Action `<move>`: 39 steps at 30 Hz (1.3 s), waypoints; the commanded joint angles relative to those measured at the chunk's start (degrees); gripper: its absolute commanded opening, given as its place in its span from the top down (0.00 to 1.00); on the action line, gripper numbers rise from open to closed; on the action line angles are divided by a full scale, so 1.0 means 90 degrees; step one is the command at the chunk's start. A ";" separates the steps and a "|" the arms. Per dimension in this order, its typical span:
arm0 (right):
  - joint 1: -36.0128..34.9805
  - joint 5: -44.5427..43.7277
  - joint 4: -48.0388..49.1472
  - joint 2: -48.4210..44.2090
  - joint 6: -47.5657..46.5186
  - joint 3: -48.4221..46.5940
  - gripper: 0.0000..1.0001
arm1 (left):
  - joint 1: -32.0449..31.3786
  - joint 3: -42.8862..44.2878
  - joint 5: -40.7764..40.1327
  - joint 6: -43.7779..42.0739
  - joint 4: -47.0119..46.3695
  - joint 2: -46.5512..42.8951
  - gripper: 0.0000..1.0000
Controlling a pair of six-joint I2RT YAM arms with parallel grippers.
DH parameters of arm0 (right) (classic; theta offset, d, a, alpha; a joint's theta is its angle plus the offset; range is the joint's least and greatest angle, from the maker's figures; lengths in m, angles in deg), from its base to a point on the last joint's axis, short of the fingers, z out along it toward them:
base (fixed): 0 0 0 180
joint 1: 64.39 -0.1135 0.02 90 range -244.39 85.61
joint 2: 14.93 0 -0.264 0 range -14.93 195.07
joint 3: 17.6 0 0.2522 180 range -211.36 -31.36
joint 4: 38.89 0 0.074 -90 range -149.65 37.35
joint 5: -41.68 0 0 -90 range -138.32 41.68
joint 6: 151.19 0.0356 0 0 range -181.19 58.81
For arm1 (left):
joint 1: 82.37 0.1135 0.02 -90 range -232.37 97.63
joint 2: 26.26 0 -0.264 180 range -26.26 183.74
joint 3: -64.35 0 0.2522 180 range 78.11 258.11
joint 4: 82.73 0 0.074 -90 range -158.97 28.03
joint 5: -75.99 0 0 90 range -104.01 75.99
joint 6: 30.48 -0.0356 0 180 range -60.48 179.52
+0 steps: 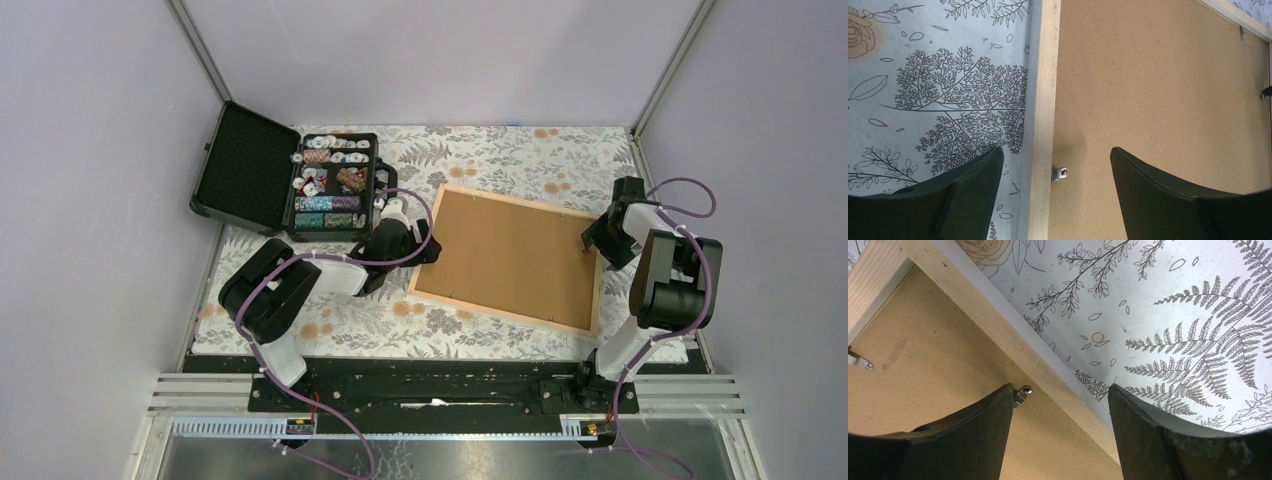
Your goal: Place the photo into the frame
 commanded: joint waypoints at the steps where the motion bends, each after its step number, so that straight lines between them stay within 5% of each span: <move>1: -0.0038 -0.0245 -0.0540 -0.0146 -0.0356 0.0232 0.27 | -0.0013 0.0108 0.0060 -0.0010 -0.0281 -0.0015 0.18; 24: -0.0030 -0.1038 -0.0403 0.0399 -0.1125 -0.0157 0.58 | -0.0013 0.0071 0.0080 -0.0015 -0.0336 -0.0028 0.19; 39: -0.0037 -0.0765 -0.0336 0.0314 -0.1272 -0.0152 0.56 | -0.0011 0.0069 0.0081 -0.0012 -0.0350 -0.0023 0.19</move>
